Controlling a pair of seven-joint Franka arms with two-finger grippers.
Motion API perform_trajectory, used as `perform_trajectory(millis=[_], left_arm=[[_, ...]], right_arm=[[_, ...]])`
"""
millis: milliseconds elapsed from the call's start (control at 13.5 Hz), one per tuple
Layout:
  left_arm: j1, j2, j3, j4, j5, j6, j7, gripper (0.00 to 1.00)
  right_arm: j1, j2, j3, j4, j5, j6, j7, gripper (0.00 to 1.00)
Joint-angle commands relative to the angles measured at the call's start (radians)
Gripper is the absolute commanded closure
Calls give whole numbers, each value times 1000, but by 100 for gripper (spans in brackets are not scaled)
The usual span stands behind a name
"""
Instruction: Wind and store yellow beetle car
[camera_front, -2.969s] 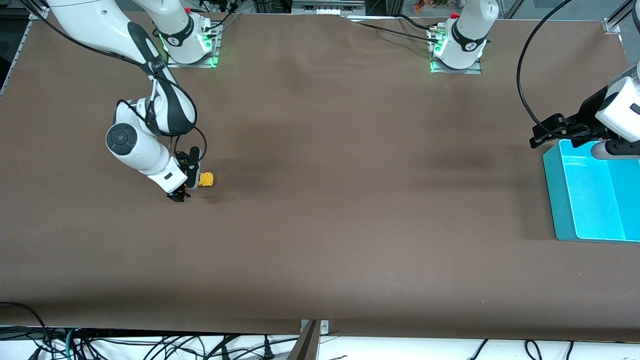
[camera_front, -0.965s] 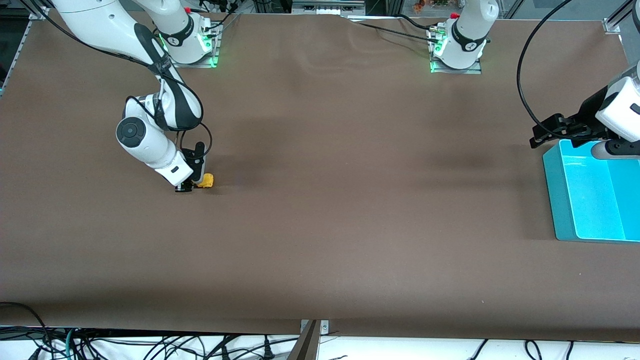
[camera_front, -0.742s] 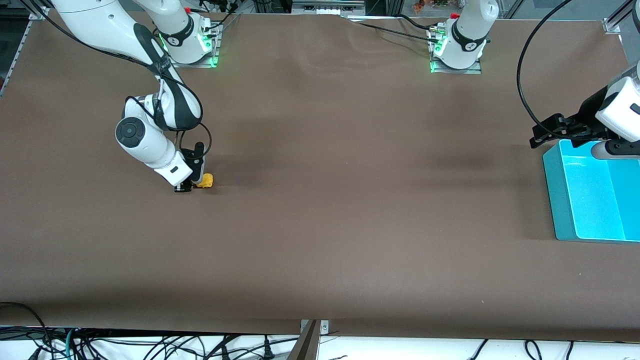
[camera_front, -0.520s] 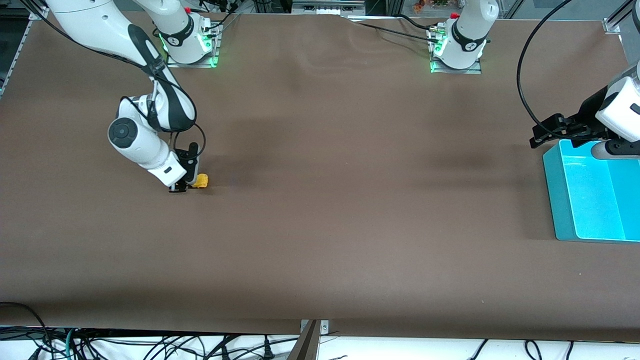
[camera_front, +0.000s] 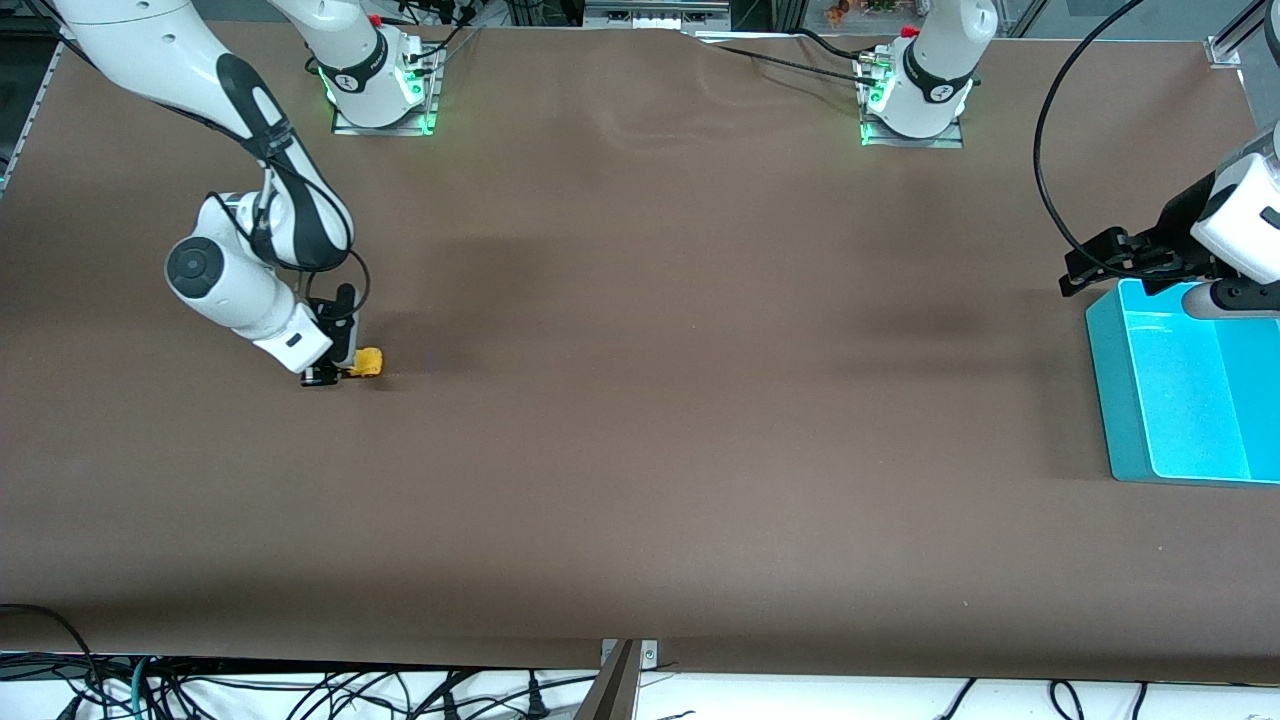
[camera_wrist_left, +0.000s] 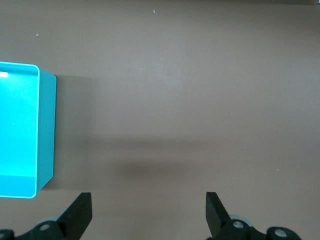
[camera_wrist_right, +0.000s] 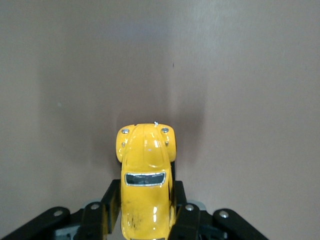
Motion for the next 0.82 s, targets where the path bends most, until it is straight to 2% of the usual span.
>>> perform_trajectory(millis=[0,297,594,742], left_arm=[[2,10,-1,27,-19,-19,-1,0],[2,10,-1,27,-17,-19,-1,0],[2,10,-1,27,-17,-19,-1,0],[2,10,-1,27,-19,-17,-1,0]], right_arm=[[-72,19,17,-27,13,13,-92,72],[-119,22,17,-26,13,12,-129,71],[-121,22,34,-14,13,12,-122,46],[-122,19,40,-6,17,4,-114,23]])
